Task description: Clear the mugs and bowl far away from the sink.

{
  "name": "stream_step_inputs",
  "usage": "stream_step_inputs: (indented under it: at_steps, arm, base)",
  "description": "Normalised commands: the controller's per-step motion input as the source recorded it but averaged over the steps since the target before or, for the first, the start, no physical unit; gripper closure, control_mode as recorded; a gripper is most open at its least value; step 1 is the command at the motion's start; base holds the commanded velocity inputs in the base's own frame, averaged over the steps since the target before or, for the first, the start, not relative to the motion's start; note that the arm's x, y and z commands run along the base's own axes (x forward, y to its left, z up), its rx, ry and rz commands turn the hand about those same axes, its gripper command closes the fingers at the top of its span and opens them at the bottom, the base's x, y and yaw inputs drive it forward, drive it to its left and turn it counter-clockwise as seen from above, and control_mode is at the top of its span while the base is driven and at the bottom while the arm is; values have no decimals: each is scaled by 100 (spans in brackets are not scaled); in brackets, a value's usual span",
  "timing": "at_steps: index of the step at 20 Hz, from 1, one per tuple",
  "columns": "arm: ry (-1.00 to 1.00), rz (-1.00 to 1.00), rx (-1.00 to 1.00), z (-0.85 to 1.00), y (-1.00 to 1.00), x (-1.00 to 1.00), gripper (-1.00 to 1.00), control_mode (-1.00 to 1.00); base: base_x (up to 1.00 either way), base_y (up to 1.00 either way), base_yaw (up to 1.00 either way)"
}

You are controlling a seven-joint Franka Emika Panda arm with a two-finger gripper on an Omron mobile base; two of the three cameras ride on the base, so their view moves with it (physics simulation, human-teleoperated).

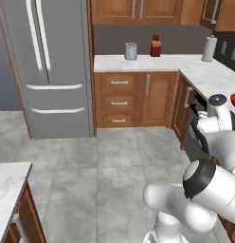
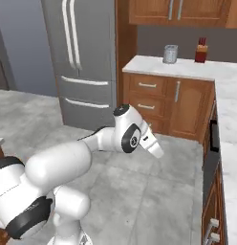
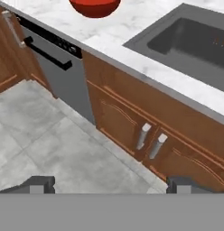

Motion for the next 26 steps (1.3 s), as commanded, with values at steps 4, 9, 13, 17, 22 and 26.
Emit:
stream_step_inputs:
  at_steps: [4,9,13,17,22,26]
  arm:
    - [0,0,0,0,0,0,-100,100]
    - [0,0,0,0,0,0,-100,100]
    - [0,0,0,0,0,0,-100,100]
    - [0,0,0,0,0,0,-100,100]
    - [0,0,0,0,0,0,-100,100]
    - [0,0,0,0,0,0,-100,100]
  base:
    - [6,10,-100]
    - [80,80,-79]
    - [98,100,-56]
    - [85,100,-55]
    - [75,100,-53]
    - [53,75,-24]
